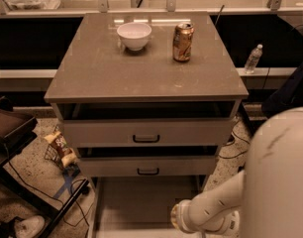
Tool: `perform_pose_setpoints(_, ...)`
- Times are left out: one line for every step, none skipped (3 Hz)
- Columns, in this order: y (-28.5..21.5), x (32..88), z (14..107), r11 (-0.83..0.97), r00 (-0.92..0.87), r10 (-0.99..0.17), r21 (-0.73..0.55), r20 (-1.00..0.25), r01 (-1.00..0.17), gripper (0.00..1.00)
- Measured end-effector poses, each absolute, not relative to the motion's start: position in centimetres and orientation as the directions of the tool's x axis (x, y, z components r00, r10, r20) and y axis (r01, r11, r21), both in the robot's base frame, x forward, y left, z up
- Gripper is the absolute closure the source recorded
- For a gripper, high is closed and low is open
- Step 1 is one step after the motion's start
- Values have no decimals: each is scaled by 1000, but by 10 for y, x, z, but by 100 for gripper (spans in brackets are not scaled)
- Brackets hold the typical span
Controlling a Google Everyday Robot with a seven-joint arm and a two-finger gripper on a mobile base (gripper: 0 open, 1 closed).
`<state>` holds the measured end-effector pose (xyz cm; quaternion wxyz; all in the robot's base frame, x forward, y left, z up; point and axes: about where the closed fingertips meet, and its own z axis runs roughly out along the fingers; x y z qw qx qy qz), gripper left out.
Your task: Open bottom drawer
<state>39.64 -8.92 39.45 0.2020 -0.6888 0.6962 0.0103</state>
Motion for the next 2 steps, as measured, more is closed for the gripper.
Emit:
perform_pose_setpoints(-97, 392, 393, 53, 27, -957, -265, -290, -963, 100)
perform_pose_setpoints(-96, 392, 393, 55, 24, -957, -262, -289, -964, 100)
